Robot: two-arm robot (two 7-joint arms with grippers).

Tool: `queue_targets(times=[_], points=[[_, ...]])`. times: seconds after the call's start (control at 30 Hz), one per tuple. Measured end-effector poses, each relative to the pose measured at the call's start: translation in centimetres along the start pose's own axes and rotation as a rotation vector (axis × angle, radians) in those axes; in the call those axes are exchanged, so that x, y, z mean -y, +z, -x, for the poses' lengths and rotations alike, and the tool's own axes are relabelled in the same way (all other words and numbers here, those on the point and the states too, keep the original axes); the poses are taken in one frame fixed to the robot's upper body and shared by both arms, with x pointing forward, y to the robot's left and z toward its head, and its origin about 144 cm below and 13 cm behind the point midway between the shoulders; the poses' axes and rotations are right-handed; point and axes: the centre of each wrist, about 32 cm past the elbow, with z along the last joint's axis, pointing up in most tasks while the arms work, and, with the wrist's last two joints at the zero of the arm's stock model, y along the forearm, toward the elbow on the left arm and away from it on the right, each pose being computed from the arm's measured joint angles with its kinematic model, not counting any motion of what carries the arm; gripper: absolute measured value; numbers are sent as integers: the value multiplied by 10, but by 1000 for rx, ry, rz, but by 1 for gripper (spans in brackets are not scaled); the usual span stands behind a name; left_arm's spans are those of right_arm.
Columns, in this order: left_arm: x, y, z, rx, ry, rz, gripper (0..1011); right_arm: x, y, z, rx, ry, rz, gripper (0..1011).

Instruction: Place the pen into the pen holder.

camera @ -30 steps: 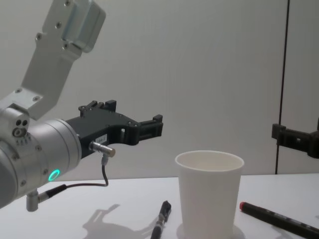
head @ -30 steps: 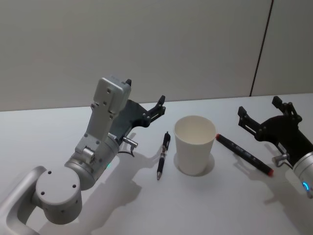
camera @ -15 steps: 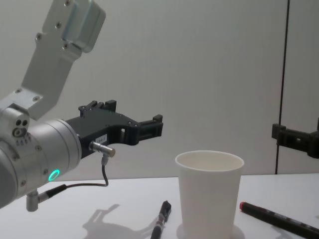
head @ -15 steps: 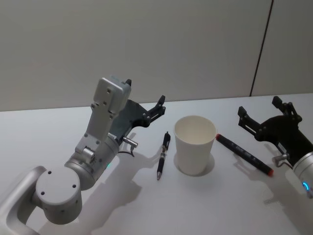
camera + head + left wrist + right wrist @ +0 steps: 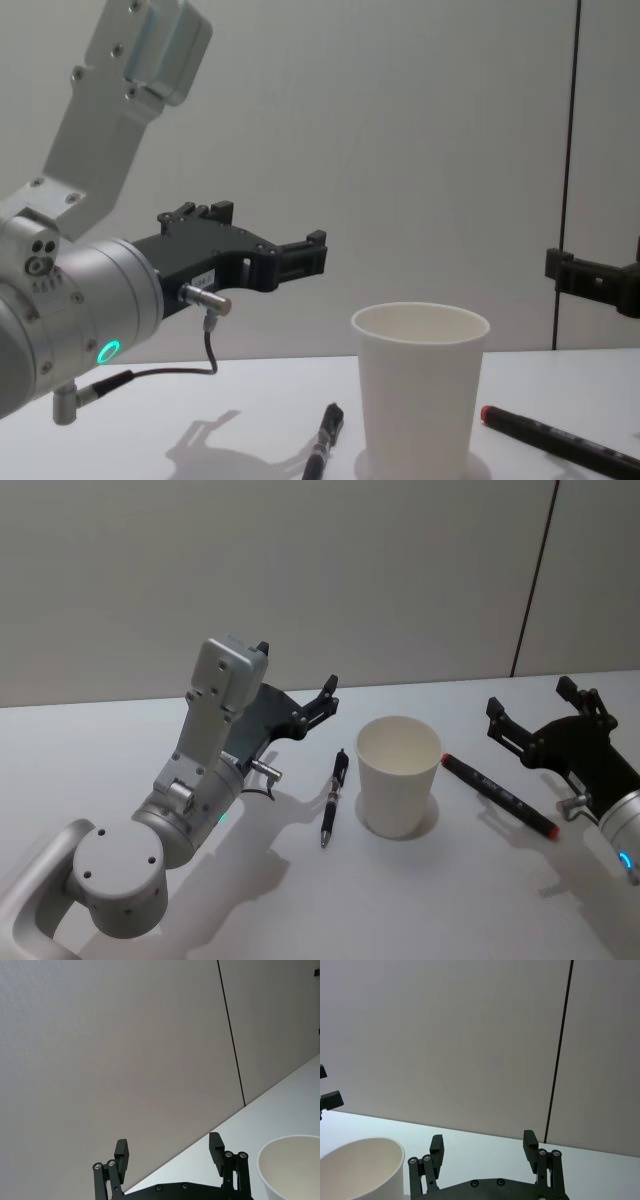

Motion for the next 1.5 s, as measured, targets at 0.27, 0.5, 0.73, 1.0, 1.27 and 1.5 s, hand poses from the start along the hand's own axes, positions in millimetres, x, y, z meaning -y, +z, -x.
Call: queue_targets(times=[0.27,0.5,0.73,1.0,1.27,1.5], points=[[0,0,0,0,0,0,1001,0,0,0,0,0,0,1001],[0,0,0,0,0,0,1001,0,0,0,0,0,0,1001],[0,0,0,0,0,0,1001,0,0,0,0,1,0,1002],[0,0,0,0,0,0,1001,-2,3,-8,-8,19,43,1001],[0,0,0,0,0,0,1001,-6,9,-25,-2,70,131,1002],[0,0,0,0,0,0,1001,-18,19,-42,29,142,215,1002]])
